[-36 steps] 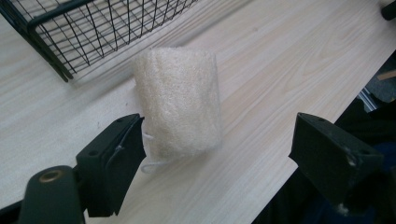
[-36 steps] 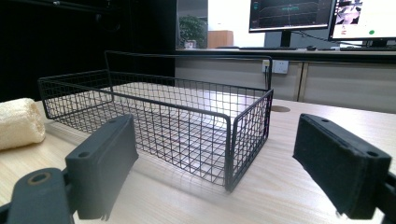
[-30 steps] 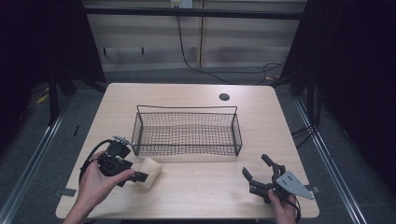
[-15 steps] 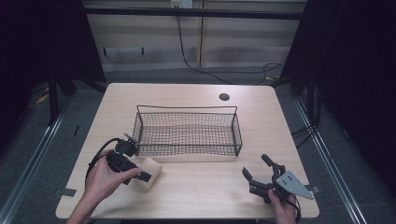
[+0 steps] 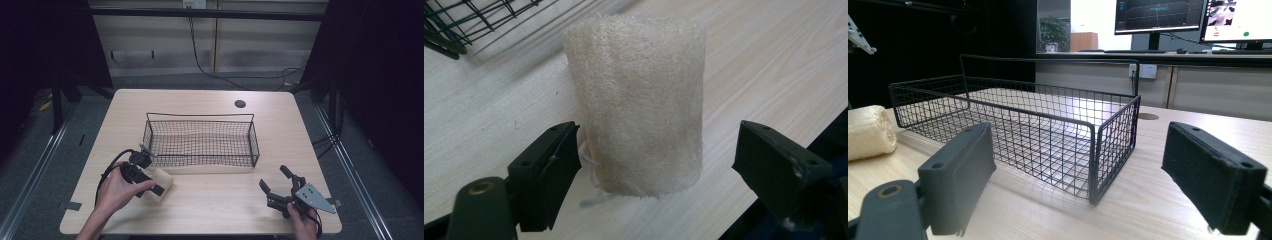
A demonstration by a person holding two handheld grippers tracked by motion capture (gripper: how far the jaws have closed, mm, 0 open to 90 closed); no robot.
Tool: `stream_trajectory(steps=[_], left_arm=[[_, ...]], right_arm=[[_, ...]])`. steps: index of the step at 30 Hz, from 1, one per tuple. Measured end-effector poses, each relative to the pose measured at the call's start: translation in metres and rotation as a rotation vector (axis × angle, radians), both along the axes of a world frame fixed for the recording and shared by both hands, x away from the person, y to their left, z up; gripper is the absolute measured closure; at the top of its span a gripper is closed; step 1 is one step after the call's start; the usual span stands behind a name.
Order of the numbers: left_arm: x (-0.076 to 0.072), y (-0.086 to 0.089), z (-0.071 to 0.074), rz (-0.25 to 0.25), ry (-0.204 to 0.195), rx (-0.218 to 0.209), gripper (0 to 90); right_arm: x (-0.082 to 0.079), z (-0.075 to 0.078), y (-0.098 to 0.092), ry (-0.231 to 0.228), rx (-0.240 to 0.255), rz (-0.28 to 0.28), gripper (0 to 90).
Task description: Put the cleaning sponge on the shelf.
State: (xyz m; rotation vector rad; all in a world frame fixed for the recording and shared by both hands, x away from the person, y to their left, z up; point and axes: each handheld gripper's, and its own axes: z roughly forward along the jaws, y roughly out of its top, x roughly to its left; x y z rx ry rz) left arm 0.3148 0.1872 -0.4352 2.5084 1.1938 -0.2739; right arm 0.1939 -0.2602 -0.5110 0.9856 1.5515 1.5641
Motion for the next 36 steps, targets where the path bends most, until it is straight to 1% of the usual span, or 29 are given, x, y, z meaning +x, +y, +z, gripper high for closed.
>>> stream_trajectory(steps=[1,3,6,10,12,20,22,25,30,32,34,36], left_arm=[[0.001,-0.001,-0.002,-0.007,0.003,0.011,18.4],[0.001,-0.003,-0.005,-0.002,0.004,0.016,18.5],[0.002,-0.005,-0.008,0.000,0.012,0.015,18.8],[0.002,-0.007,-0.010,-0.001,0.009,0.024,19.3],[0.002,-0.007,-0.010,-0.002,0.010,0.026,20.5],[0.002,-0.009,-0.016,-0.005,0.016,0.062,27.0],[0.002,-0.010,-0.016,-0.003,0.018,0.059,27.7],[0.003,-0.010,-0.018,-0.008,0.031,0.064,29.7],[0.002,-0.010,-0.017,-0.013,0.031,0.066,30.3],[0.003,-0.010,-0.018,-0.017,0.038,0.065,30.4],[0.003,-0.009,-0.017,-0.010,0.031,0.071,30.6],[0.003,-0.009,-0.017,-0.012,0.035,0.075,30.7]], right_arm=[[0.000,0.000,0.000,-0.001,0.000,-0.001,12.8],[0.000,0.000,0.000,0.000,0.000,0.000,12.8],[0.000,0.000,0.000,-0.001,0.000,-0.001,12.8],[0.000,0.000,0.000,-0.001,0.000,-0.001,12.8],[0.000,0.000,0.000,-0.001,-0.001,0.000,12.8],[0.000,0.000,0.000,-0.002,0.000,0.001,12.8],[0.000,0.000,0.000,-0.001,-0.001,0.001,12.8],[0.000,0.000,0.000,-0.001,-0.001,-0.001,12.8],[0.000,0.000,0.000,-0.002,-0.003,-0.002,12.7],[0.000,0.000,0.000,-0.002,-0.003,-0.002,12.8],[0.000,0.000,0.000,-0.002,-0.003,-0.001,12.8],[0.000,0.000,0.000,-0.002,-0.003,-0.001,12.8]])
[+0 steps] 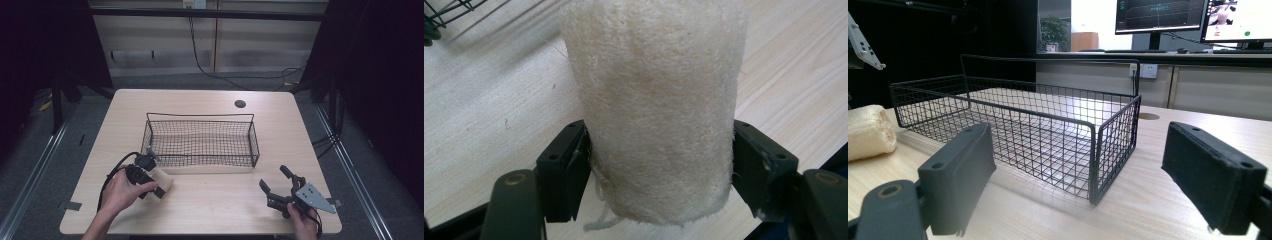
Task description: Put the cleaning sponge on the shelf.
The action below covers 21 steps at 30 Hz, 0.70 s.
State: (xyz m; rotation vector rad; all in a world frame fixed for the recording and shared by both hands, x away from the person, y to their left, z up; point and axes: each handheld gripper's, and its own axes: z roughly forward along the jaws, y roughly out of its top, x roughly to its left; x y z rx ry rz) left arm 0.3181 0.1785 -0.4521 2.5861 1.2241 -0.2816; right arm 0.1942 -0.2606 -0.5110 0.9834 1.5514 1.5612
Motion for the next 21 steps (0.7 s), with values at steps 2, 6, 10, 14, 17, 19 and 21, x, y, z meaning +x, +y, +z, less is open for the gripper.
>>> stream_trajectory(steps=[2,6,10,14,17,19,21], left_arm=[[0.000,0.000,0.000,-0.001,0.003,0.002,30.7],[-0.001,0.001,0.002,-0.009,0.002,-0.018,30.8],[-0.001,0.003,0.004,-0.006,0.002,-0.026,30.8],[-0.002,0.004,0.006,-0.004,0.005,-0.025,30.8],[-0.003,0.004,0.008,0.000,0.003,-0.044,30.9],[-0.004,0.005,0.012,-0.012,0.001,-0.049,30.9],[-0.005,0.006,0.016,-0.012,-0.001,-0.068,30.9]], right_arm=[[0.000,0.000,0.000,0.000,0.001,0.004,12.7],[0.000,0.000,0.000,0.000,0.001,0.005,12.8],[0.000,0.000,0.000,0.001,0.001,0.003,12.8],[0.000,0.000,0.000,-0.001,-0.001,0.001,12.8],[0.000,0.000,0.000,0.000,0.002,0.004,12.8],[0.000,0.000,0.000,-0.001,0.002,0.002,12.8],[-0.001,0.000,0.000,-0.001,0.001,0.001,12.8]])
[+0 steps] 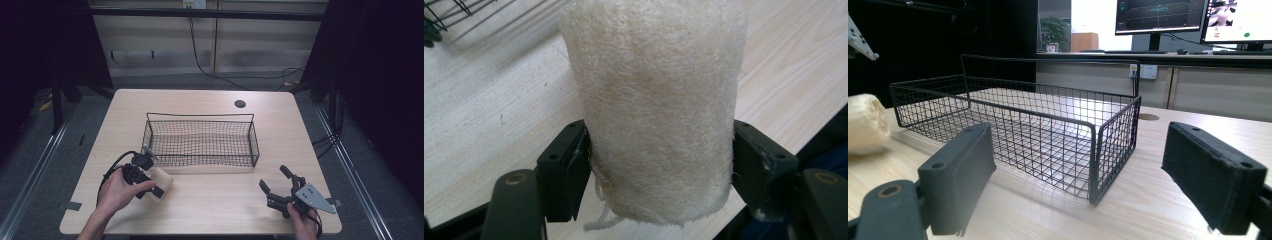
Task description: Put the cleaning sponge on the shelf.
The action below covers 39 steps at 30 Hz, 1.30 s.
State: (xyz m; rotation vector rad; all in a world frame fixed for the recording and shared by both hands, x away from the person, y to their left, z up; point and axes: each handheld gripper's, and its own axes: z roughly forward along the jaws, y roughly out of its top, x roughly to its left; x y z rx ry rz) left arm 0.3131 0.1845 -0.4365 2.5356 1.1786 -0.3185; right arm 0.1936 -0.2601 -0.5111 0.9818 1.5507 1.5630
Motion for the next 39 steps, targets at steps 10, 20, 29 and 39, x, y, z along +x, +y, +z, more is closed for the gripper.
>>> stream_trajectory(steps=[10,20,29,39], left_arm=[[-0.004,0.002,0.009,-0.005,-0.020,-0.026,30.9],[-0.008,0.009,0.020,0.011,-0.018,-0.093,30.9],[-0.009,0.011,0.030,0.008,-0.025,-0.112,30.9],[-0.002,0.016,0.056,0.028,-0.076,-0.128,30.9]], right_arm=[[0.000,0.000,0.000,0.001,0.001,0.000,12.8],[0.000,0.000,0.000,0.001,-0.001,-0.002,12.8],[0.000,0.000,0.000,0.002,0.001,0.001,12.8],[0.001,0.000,-0.001,0.003,0.000,0.002,12.8]])
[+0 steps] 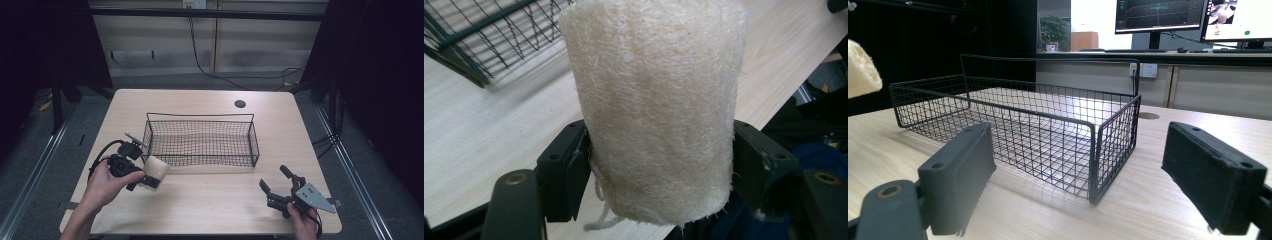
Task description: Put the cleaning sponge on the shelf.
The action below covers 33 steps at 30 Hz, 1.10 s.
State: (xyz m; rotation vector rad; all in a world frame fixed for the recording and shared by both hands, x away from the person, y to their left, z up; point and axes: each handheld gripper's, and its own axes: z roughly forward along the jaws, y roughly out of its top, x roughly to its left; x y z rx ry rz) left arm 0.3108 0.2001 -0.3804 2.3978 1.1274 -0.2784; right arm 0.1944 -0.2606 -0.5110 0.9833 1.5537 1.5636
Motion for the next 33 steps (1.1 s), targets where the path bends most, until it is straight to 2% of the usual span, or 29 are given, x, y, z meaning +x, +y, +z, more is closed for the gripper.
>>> stream_trajectory(steps=[3,7,30,33], left_arm=[[0.003,-0.001,0.007,0.004,0.007,-0.027,30.9],[0.008,-0.002,0.013,0.010,0.004,-0.038,30.9],[0.037,-0.018,0.032,0.147,0.027,-0.005,30.9],[0.040,-0.020,0.037,0.185,0.023,-0.004,30.9]], right_arm=[[0.000,0.000,0.000,-0.002,0.001,0.000,12.8],[0.000,0.000,0.000,-0.001,-0.001,-0.004,12.8],[0.000,0.000,0.000,0.000,0.001,0.000,12.7],[-0.001,0.000,0.000,-0.002,0.001,0.000,12.8]])
